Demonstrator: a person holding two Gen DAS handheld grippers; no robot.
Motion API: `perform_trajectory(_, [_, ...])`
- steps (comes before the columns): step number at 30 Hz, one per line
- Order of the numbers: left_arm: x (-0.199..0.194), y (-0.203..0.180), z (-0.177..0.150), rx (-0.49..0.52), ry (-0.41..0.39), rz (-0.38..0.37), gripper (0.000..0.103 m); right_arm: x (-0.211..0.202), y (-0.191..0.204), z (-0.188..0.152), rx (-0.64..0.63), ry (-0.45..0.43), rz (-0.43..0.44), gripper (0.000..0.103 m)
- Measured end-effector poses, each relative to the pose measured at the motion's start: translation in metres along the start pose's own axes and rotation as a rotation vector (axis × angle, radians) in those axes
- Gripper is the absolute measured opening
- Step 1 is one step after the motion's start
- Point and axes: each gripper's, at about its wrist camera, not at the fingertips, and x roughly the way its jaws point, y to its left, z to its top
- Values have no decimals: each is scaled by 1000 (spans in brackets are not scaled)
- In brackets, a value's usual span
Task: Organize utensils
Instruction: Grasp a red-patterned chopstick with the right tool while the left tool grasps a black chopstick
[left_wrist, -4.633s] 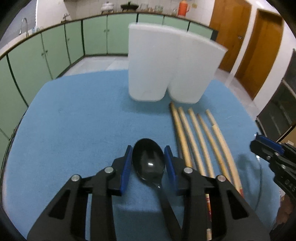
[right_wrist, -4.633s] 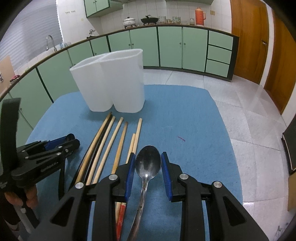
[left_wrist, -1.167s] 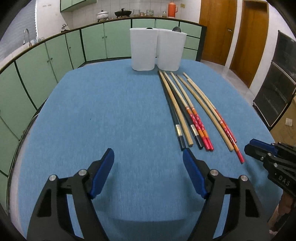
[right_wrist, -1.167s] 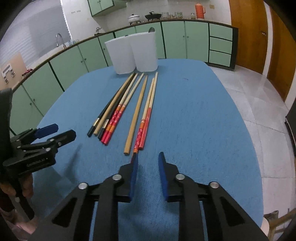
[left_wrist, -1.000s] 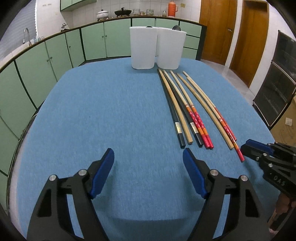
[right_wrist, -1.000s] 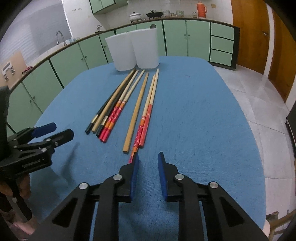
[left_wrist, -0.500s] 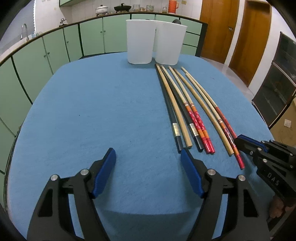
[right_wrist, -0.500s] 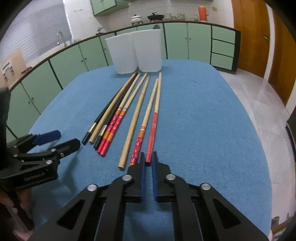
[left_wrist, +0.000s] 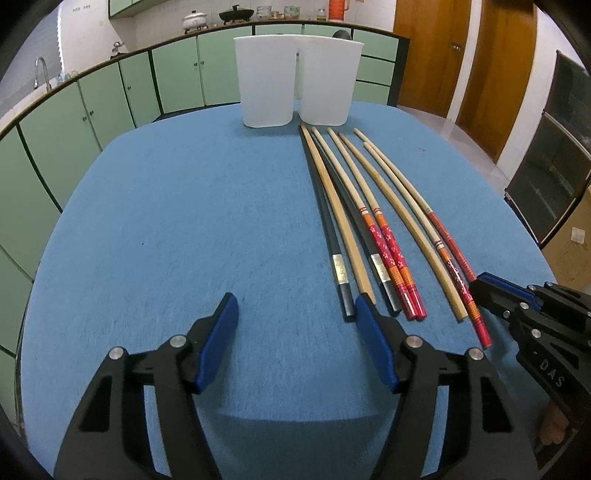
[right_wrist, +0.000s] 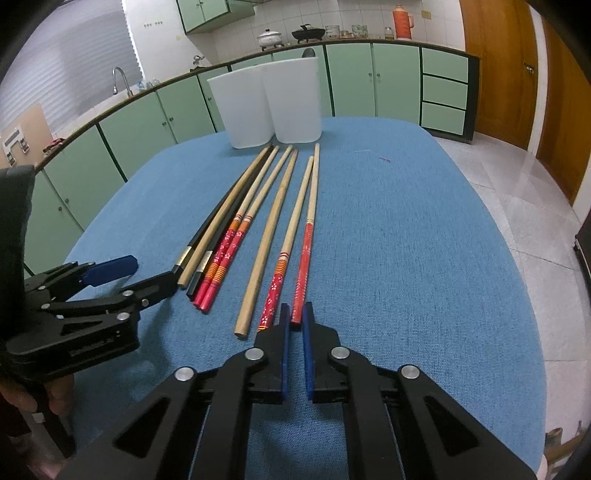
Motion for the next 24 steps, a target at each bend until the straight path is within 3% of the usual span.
perform_trajectory(8, [3,-9,3,15,-6,-8,37,2,-2,2,16,5,7,7])
perform_trajectory(12, [2,-13,2,23,-13,-29,10,2,-5,2,21,5,13,7])
perform_trajectory(13, [2,-13,2,22,-13,-33,7,1,-5,2,21,5,11,7])
perform_trajectory(18, [-3,-8,3,-12,-18,-36,6,-3,-2,4,13,2,-9,6])
perform_trajectory(24, [-32,-1,10,11,-81,0,6,-30,1,16,-16,-59,-24,6])
